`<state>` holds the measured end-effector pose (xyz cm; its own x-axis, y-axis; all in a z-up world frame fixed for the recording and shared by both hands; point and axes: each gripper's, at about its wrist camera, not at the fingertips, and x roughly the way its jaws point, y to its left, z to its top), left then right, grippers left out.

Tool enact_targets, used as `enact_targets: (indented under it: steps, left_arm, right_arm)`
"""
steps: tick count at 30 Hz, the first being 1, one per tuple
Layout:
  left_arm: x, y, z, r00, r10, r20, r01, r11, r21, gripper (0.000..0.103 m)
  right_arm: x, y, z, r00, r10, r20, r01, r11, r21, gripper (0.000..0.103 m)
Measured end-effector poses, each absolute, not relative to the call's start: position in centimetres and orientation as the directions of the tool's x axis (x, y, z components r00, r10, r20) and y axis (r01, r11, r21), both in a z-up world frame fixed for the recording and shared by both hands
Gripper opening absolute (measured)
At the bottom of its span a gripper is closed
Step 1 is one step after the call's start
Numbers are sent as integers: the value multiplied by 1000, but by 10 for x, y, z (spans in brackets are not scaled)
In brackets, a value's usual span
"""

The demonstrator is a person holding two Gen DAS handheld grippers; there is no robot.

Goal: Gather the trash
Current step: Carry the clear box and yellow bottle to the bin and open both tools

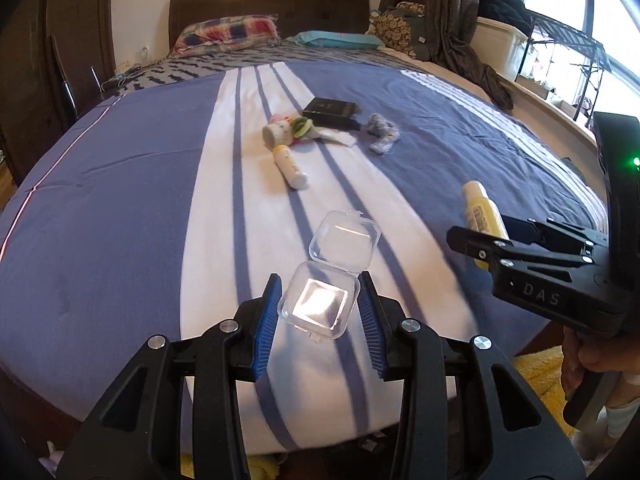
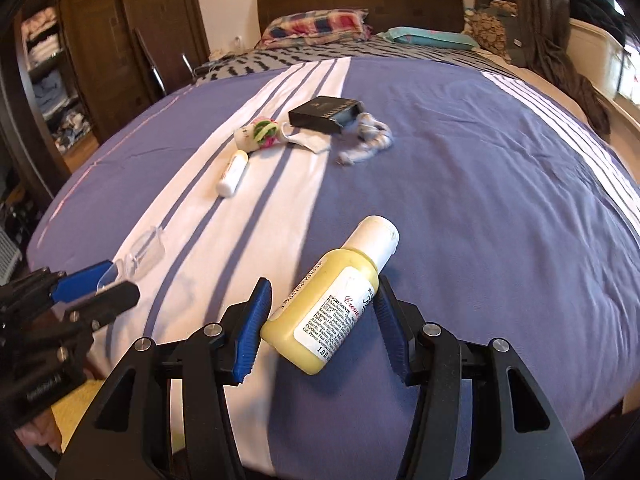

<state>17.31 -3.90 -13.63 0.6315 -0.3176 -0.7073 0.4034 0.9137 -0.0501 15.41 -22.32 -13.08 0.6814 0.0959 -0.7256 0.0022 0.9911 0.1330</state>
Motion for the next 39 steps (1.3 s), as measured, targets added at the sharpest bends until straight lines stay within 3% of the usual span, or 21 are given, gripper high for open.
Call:
enact_targets:
  steps: [7,15,39]
  left_arm:
    - [116,-47,-120,648,-350,-676,443,896,-40,37]
    - [68,-42,-132,641,-352,-682,441,896,-47,37]
    - [51,-33,-300,303,-274,-913,394,908,-141,37]
  right_arm:
    - [83,-233,-112,730,102,-676,-4,990,144,53]
    - [30,-238,-127,722,96,-685,18,987,157,53]
    - [14,-205,-278,377,225,-899,13,969,248,53]
